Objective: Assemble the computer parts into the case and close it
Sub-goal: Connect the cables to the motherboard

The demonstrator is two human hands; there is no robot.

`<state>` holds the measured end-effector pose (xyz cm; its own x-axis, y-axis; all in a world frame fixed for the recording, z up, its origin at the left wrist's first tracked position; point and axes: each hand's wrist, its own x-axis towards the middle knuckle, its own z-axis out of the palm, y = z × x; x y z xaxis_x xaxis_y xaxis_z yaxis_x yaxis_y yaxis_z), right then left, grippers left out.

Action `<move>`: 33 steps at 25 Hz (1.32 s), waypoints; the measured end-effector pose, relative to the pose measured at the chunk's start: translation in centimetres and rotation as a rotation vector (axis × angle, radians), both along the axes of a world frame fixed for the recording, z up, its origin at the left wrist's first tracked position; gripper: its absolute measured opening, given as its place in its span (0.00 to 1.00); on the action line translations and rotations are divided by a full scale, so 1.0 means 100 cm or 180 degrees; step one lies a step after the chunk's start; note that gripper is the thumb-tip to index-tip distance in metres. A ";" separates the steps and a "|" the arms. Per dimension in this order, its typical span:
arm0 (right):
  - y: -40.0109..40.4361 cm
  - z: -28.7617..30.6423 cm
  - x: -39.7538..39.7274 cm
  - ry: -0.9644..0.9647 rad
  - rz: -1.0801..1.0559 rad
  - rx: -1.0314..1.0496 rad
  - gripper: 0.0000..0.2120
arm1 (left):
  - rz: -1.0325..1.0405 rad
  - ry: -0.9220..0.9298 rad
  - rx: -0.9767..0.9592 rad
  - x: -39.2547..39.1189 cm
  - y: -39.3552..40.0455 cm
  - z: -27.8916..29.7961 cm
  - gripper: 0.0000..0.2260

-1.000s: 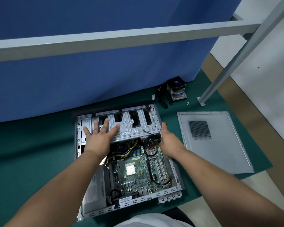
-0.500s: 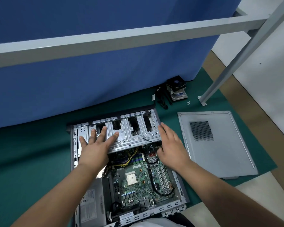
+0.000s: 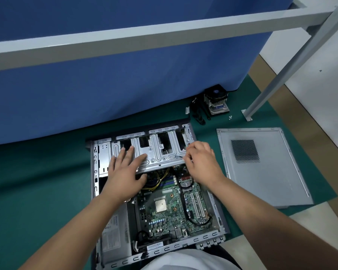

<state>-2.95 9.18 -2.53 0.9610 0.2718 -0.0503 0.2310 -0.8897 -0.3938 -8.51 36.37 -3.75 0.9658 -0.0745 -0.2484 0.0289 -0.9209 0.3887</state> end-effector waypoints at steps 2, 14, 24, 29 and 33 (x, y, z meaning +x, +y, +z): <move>-0.010 0.003 -0.002 0.0069 0.0073 0.0219 0.08 | 0.0117 -0.0307 -0.0307 -0.007 -0.012 0.002 0.26; -0.012 0.000 -0.018 0.0083 0.0104 0.0815 0.05 | 0.0141 -0.0430 -0.0939 0.024 -0.092 0.012 0.19; 0.004 0.011 -0.037 0.0081 0.0710 0.0410 0.06 | -0.0066 -0.0505 -0.1371 -0.014 -0.073 0.017 0.07; 0.038 0.001 -0.057 0.0283 0.0932 0.0547 0.09 | 0.0605 -0.0239 -0.1591 -0.055 -0.050 0.009 0.10; 0.058 -0.004 -0.072 0.0457 0.0811 0.0765 0.10 | 0.0696 -0.0214 -0.1521 -0.074 -0.039 0.004 0.14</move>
